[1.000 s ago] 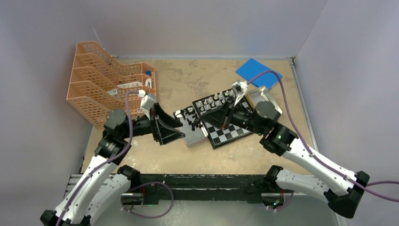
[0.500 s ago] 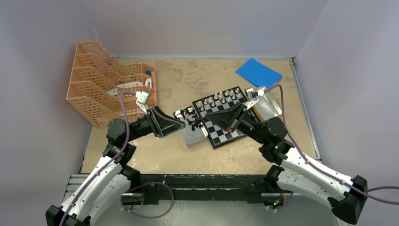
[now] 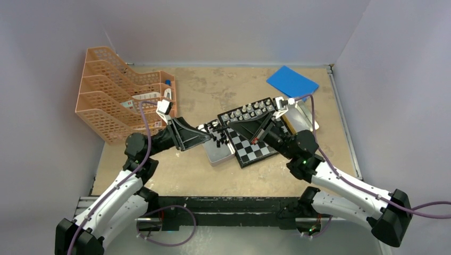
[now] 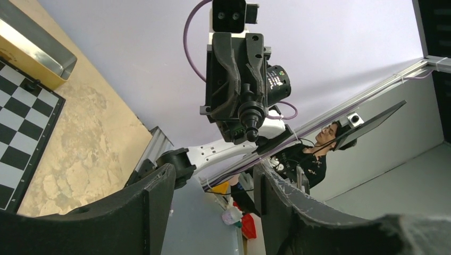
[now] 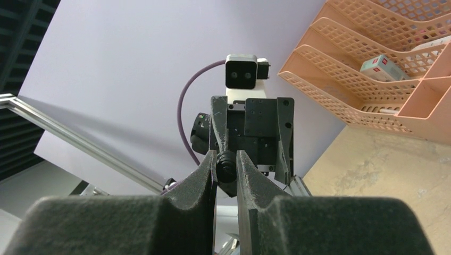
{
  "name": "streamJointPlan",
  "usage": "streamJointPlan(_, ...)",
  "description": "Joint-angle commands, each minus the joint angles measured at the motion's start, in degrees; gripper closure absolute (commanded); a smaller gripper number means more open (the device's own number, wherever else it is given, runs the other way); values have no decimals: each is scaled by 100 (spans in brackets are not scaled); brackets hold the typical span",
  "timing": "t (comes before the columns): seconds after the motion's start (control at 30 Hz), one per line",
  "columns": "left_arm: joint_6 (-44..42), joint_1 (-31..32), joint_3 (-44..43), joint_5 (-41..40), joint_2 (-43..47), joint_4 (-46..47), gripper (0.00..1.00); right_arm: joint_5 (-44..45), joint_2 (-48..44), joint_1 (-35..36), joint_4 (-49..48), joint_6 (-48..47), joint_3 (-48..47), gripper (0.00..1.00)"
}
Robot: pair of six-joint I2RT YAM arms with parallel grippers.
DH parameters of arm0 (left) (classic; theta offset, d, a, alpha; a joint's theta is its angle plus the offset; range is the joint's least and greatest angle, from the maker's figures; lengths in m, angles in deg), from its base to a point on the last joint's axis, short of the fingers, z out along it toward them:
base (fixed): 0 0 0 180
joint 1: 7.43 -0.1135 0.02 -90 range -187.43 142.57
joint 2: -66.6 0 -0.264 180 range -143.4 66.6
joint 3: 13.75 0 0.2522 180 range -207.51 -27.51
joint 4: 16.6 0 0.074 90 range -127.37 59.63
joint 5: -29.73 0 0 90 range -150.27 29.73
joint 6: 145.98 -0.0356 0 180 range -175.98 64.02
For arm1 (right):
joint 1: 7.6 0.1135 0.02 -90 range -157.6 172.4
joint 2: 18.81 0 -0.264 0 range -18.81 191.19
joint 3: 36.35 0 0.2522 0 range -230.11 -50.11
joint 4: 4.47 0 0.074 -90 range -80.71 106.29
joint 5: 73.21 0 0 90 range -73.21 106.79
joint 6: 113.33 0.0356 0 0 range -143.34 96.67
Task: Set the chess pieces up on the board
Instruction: Place the chess piece on the chessboard.
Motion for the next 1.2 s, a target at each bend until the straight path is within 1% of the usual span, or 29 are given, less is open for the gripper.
streamJointPlan(0.0, 52, -13, -69, 22, 73, 367, 44, 171, 2, -7, -433, 105, -75, 94)
streamJointPlan(0.17, -65, -12, -146, -82, 111, 254, 45, 104, 139, -4, -372, 102, -94, 94)
streamJointPlan(0.4, -173, -12, -295, -85, 21, 185, 49, 14, 278, -8, -365, 162, -27, 94)
streamJointPlan(0.77, -276, -13, -395, -165, 32, 56, 58, -61, 410, -4, -390, 198, -1, 94)
streamJointPlan(0.9, -343, -12, -444, -166, 29, -36, 64, -69, 431, -8, -392, 196, 15, 94)
streamJointPlan(1.07, -390, -12, -446, -189, 26, -100, 65, -117, 482, -7, -435, 207, 23, 94)
streamJointPlan(1.17, -412, -12, -446, -191, 23, -122, 68, -117, 493, -4, -452, 218, 30, 94)
